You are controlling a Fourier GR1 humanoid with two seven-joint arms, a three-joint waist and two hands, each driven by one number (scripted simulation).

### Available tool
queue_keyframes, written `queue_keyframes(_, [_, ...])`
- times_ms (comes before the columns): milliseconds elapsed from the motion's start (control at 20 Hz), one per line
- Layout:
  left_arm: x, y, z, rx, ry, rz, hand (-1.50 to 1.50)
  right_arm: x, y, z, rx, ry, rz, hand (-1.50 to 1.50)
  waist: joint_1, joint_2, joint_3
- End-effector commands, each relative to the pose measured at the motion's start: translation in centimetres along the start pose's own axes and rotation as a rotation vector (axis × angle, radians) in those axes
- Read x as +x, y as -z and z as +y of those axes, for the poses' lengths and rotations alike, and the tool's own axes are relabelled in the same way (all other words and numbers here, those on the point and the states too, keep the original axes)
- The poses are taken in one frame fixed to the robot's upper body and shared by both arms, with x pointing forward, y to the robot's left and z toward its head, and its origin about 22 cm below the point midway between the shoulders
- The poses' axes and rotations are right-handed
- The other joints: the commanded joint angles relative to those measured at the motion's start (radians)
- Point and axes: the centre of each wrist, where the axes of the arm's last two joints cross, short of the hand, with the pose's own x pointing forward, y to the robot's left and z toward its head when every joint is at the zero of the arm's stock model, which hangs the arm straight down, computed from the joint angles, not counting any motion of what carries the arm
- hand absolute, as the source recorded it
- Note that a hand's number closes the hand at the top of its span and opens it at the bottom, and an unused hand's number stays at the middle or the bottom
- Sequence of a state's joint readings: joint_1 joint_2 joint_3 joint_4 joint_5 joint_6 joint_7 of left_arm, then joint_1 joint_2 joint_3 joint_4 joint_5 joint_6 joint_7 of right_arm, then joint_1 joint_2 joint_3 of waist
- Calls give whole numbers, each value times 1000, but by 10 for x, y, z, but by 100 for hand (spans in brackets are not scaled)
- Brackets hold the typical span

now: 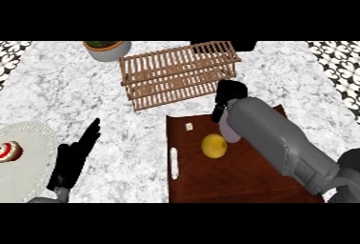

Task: Pick the eggplant from the tray and place it in the tiered shelf

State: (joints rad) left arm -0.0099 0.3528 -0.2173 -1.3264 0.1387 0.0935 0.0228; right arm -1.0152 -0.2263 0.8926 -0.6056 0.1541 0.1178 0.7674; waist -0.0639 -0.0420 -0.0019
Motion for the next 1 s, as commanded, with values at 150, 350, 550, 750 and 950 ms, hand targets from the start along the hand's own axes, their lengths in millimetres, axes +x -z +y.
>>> queue_keyframes(150, [-6,-8,2,40,-16,13,0,-12,-38,-16,-318,161,-204,150,-41,-4,2])
queue_keyframes(350, [-9,-15,6,25,-8,14,0,-31,-66,-47,-513,190,-184,150,-26,1,1])
queue_keyframes(550, [-3,-9,8,27,-9,7,0,-37,-118,-98,-670,381,-287,150,-34,3,2])
queue_keyframes(750, [2,-3,1,16,-6,-25,0,-53,-160,-114,-769,517,-298,150,-9,17,2])
queue_keyframes(950, [-2,4,3,-12,12,-33,0,-72,-182,-130,-830,506,-241,150,43,36,1])
